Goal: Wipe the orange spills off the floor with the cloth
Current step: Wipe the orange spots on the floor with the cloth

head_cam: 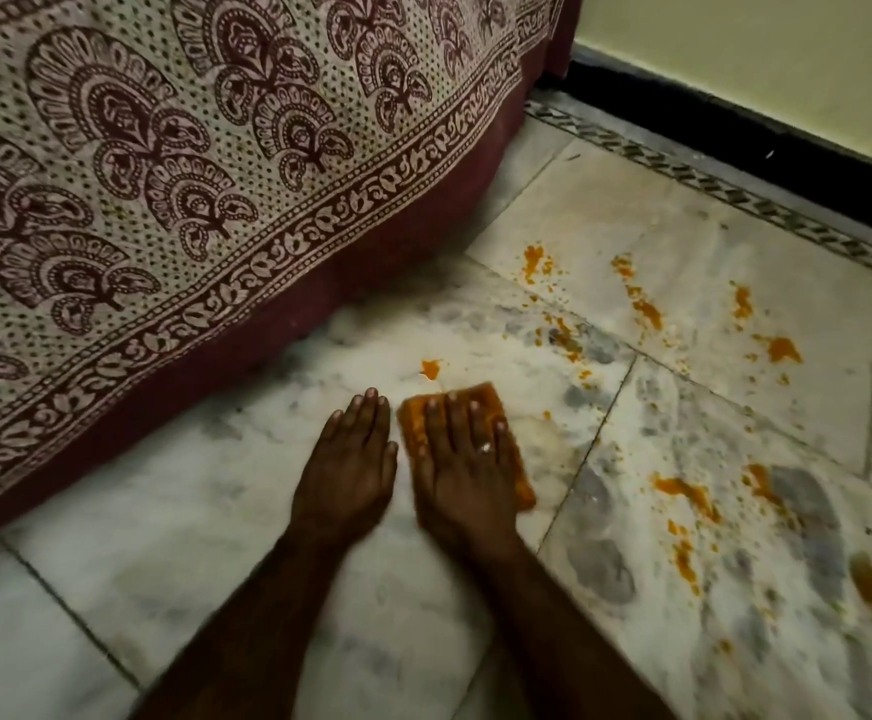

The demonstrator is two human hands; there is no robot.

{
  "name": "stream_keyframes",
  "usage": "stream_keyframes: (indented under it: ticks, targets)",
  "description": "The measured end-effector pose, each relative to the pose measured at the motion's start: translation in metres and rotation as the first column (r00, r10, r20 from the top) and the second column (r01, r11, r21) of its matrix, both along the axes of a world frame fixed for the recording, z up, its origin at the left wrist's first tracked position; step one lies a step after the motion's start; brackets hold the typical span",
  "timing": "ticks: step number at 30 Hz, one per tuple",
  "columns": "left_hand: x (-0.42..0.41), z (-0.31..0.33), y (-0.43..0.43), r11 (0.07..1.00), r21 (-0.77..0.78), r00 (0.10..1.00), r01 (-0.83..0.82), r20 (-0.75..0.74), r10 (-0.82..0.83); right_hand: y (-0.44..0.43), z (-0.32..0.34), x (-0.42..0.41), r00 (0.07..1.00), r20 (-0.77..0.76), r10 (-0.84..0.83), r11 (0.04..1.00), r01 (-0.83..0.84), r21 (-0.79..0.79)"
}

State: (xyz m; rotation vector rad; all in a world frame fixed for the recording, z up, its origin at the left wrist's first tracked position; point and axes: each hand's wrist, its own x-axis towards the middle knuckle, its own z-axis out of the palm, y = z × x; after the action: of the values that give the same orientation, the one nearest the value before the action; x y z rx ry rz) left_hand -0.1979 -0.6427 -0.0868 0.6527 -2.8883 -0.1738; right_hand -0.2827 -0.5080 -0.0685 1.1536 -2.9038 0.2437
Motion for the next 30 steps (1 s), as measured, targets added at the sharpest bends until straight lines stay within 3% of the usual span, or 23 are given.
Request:
stream_keyframes:
  ticks: [6, 8, 11, 16, 20, 23, 26, 30]
  targets:
    - [0.001, 0.003, 0.003, 1.0, -0.002, 1.0, -0.008, -0.011, 0.008, 0.029, -0.001, -0.001, 0.964, 0.076, -0.255, 0.967, 0.256, -0.004]
    - [0.001, 0.002, 0.003, 1.0, -0.021, 1.0, -0.01, -0.021, 0.009, 0.029, -0.001, 0.029, 0.969, 0.095, -0.23, 0.973, 0.231, -0.003]
    - [0.002, 0.002, 0.002, 0.999, -0.025, 1.0, -0.026, -0.004, 0.026, 0.007, -0.001, 0.049, 0.989, 0.131, -0.063, 0.998, 0.063, 0.003]
    - [0.001, 0.002, -0.002, 0.999, -0.004, 0.998, -0.05, 0.041, 0.05, -0.04, 0.002, -0.006, 0.993, 0.113, -0.023, 0.999, 0.019, 0.031]
    - [0.0, 0.001, -0.002, 0.999, -0.014, 0.998, -0.051, 0.039, 0.051, -0.02, 0.004, -0.029, 0.978, 0.119, -0.17, 0.985, 0.167, 0.04]
    - [-0.001, 0.002, -0.002, 0.997, 0.026, 0.997, -0.066, 0.044, 0.065, -0.002, 0.003, 0.004, 0.96, 0.111, -0.258, 0.966, 0.258, 0.011]
    - [0.0, 0.002, -0.002, 0.999, -0.004, 0.997, -0.05, 0.051, 0.05, -0.018, 0.005, 0.024, 0.983, 0.155, -0.095, 0.995, 0.097, -0.002]
    - [0.0, 0.002, -0.004, 0.999, -0.036, 0.997, -0.04, 0.062, 0.042, -0.065, 0.013, -0.019, 0.982, 0.18, 0.06, 0.998, -0.063, 0.015]
